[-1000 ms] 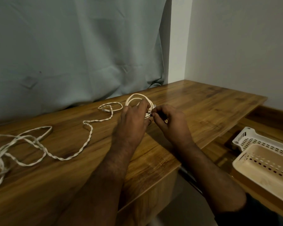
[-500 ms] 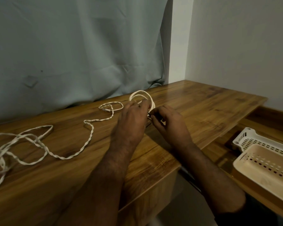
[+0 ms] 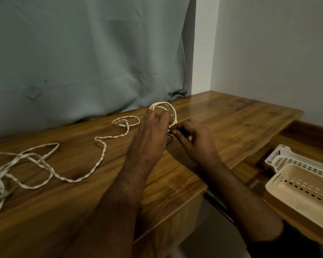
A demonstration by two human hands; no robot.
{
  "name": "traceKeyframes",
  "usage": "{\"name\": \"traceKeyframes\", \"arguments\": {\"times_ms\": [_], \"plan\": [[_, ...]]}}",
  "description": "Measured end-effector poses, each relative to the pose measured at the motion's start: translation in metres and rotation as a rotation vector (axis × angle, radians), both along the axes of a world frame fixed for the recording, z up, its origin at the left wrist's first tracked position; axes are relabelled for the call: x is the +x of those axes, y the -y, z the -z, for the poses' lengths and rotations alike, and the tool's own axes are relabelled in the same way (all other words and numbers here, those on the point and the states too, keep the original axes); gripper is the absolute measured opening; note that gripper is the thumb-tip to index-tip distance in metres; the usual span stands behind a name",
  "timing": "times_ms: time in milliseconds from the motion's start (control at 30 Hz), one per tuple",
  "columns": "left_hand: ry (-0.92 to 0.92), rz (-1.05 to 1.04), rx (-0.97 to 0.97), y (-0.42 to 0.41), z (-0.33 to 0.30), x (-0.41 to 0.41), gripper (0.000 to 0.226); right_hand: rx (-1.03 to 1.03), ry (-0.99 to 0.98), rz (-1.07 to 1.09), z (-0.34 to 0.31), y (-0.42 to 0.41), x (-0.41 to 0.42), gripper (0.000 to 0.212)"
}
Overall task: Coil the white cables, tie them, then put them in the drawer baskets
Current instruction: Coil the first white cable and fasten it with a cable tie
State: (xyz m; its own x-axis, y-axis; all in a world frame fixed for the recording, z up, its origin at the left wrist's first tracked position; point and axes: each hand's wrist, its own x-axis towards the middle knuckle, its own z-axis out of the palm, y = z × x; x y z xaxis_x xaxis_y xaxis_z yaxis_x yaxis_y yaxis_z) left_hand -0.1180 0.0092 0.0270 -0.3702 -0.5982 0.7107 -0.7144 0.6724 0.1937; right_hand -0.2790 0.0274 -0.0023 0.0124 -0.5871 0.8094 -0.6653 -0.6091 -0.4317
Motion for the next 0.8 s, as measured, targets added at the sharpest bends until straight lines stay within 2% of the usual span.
{"name": "traceKeyframes", "arguments": {"times_ms": [133,267,333,533,700,800], "plan": [[-0.002,0.008,-0.003,-0.0034,-0.0024,0.0004,0.041,0.025,0.041,-0.031,0.0015,0.0023,-0.0015,0.008],[0.002,-0.017,-0.003,-0.0015,-0.0011,-0.0013,0.046,0.160,0.298,-0.145,0.0045,0.0047,-0.0029,0.014],[-0.005,-0.016,-0.021,0.0014,-0.0001,-0.0015,0.050,0.172,0.350,-0.195,0.0049,0.0057,-0.0047,0.014],[0.030,-0.015,-0.051,0.0049,0.0010,-0.0002,0.058,0.148,0.275,-0.169,0.0060,0.0056,-0.0055,0.010],[0.020,-0.018,-0.051,0.0047,0.0037,0.0006,0.056,0.075,0.013,-0.030,0.0081,0.0081,-0.0055,0.011],[0.017,-0.007,-0.050,0.0049,0.0031,0.0015,0.056,0.025,-0.075,0.029,0.0074,0.0055,-0.0024,0.012]]}}
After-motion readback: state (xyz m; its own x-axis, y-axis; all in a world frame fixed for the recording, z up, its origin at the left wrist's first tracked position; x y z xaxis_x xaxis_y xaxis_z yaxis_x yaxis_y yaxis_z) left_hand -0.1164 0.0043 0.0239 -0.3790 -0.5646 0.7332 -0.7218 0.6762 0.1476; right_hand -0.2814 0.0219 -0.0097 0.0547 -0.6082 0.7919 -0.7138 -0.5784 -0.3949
